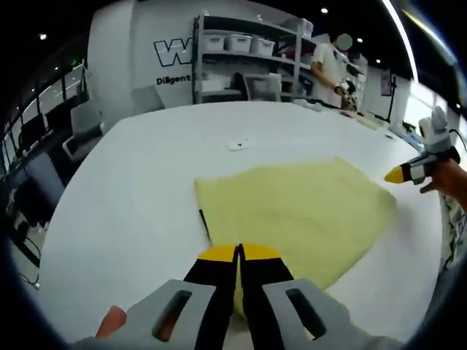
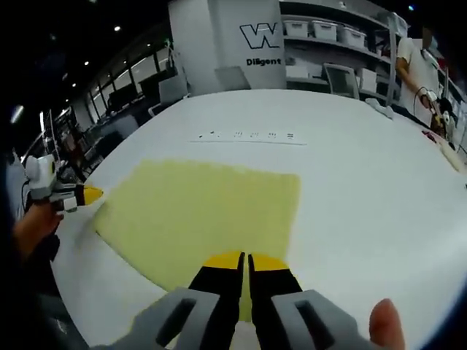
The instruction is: Fold the garment on the visible template until the final outline fits inside the template.
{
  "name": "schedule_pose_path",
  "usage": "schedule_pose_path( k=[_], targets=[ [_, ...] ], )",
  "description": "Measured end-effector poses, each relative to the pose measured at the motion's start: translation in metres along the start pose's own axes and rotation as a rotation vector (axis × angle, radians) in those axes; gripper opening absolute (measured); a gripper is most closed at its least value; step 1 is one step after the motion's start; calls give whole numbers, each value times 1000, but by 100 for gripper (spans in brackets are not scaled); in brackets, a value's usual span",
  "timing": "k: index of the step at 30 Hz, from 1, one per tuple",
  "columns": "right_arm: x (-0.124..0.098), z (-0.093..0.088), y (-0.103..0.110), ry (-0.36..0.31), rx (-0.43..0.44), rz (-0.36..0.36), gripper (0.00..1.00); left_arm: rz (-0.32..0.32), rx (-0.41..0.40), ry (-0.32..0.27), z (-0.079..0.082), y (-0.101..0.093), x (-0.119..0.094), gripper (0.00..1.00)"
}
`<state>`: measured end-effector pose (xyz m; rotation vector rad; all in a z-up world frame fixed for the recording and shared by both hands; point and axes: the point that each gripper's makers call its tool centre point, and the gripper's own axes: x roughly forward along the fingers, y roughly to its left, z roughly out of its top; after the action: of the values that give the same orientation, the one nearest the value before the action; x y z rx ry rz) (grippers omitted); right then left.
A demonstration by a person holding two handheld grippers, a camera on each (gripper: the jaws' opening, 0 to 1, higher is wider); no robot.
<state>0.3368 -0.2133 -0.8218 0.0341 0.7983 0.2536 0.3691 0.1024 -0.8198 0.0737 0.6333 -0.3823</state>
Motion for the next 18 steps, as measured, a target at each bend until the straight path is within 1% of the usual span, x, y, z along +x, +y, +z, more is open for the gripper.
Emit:
schedule_pose_path(
  k=[1, 2, 9, 14, 18],
  targets=[
    [-2, -2, 1, 4, 0, 1, 0, 0, 0, 1, -1, 0, -1, 1],
    [-5, -6, 4, 9, -7, -2, 0, 1, 0, 8, -5, -3, -5, 1],
    [-17, -16, 11, 7, -17, 4, 0, 6, 1, 23, -21, -8, -18, 1],
    [-23, -33, 16, 27, -32, 8, 0, 21, 4, 47, -37, -8, -27, 1],
    [-26, -41, 17, 35, -35, 12, 0, 26, 7, 63, -46, -9, -33, 1]
  ],
)
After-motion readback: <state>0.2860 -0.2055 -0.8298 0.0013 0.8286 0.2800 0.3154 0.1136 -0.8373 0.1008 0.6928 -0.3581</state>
